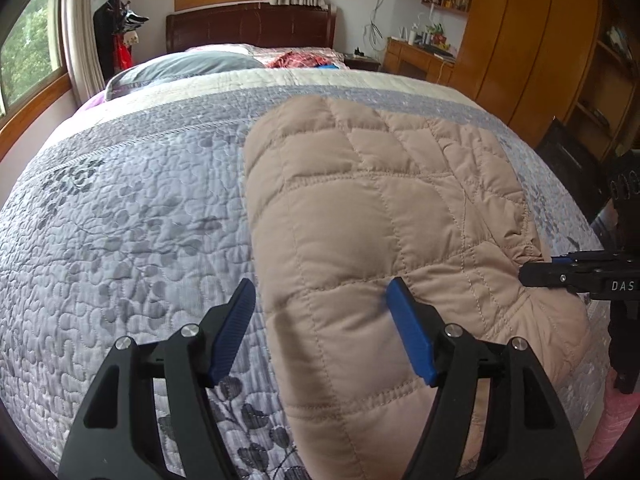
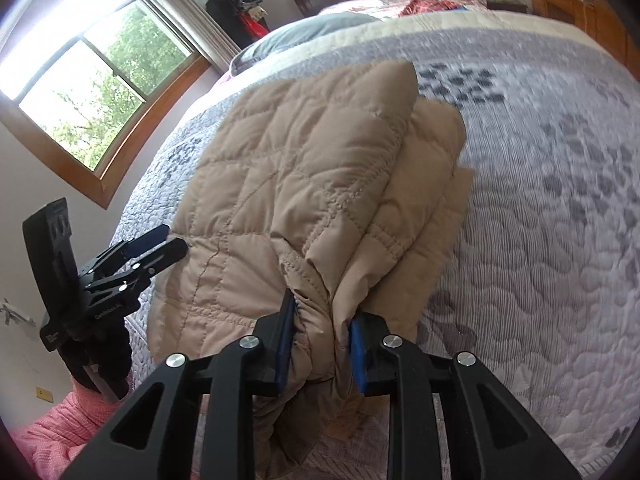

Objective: Fold large clothes

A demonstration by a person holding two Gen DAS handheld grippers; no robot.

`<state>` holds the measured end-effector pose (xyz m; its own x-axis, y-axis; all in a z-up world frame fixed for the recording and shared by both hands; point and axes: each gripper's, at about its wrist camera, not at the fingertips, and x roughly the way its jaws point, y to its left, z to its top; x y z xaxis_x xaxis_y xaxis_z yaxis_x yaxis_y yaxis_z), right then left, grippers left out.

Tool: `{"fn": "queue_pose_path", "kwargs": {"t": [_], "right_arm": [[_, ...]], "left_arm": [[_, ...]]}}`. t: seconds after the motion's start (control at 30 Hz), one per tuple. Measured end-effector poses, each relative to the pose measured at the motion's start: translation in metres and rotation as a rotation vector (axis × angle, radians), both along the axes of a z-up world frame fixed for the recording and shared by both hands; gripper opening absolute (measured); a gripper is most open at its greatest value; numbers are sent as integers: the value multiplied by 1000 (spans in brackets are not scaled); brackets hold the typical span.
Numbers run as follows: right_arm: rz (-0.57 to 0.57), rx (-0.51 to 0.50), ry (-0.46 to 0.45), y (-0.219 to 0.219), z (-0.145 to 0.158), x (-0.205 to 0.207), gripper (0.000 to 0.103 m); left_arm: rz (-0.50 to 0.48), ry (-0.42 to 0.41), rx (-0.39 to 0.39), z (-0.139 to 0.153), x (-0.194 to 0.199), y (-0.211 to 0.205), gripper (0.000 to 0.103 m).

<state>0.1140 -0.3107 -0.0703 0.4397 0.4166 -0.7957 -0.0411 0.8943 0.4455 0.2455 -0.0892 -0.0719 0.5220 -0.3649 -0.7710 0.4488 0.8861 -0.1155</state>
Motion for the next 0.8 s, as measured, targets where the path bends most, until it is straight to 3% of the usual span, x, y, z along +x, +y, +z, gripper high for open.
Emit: {"fn": "queue_pose_path", "kwargs": {"t": [0.2, 0.47, 0.63, 0.8], "right_arm": [[-15, 66, 16, -14, -31, 0, 26], [-48, 87, -11, -12, -44, -4, 27], [-45, 21, -48, -8, -18, -18, 39], [-89, -156, -126, -2, 35, -28, 41]], "left_arm": [[-16, 73, -47, -22, 11, -1, 72], [-5, 114, -77, -39, 17, 0, 76], [-12, 166, -137, -22, 21, 14, 73], [14, 63, -143, 13, 25, 26, 71]]}}
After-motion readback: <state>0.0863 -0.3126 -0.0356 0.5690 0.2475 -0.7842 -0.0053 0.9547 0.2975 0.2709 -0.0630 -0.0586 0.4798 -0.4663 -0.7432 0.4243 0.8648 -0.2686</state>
